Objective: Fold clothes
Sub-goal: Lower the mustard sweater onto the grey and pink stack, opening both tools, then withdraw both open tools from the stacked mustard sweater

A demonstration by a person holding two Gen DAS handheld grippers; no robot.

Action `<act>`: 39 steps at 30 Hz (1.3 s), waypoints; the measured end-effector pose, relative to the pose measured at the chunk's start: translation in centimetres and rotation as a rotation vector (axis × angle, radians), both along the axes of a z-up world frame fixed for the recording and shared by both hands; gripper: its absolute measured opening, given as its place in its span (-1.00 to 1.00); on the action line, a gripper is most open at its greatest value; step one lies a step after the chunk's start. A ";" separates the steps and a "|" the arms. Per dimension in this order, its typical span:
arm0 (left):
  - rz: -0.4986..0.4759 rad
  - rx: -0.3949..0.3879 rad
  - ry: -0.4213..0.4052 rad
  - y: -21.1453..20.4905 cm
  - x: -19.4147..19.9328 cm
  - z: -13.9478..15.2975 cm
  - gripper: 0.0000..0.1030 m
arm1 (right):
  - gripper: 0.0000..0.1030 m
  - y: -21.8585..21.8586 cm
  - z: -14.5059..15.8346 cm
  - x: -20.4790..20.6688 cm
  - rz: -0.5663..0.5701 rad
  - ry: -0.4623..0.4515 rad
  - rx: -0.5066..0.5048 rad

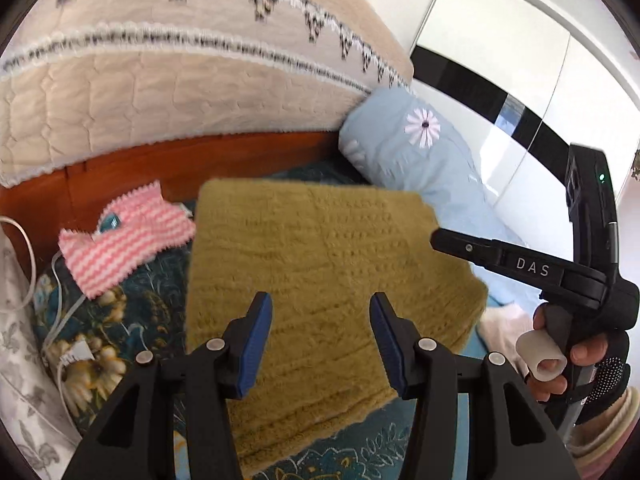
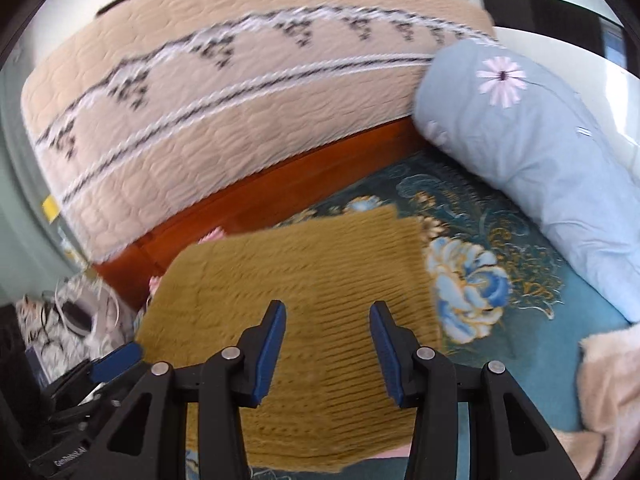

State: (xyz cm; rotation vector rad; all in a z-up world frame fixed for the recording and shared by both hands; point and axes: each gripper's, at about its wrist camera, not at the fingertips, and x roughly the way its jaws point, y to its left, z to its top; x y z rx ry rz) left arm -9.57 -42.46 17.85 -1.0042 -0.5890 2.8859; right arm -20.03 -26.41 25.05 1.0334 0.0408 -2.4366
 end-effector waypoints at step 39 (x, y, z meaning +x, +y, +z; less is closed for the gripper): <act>0.115 0.047 0.062 0.4 6.4 -1.5 0.01 | -0.07 3.2 -1.7 4.4 -0.077 0.039 -0.091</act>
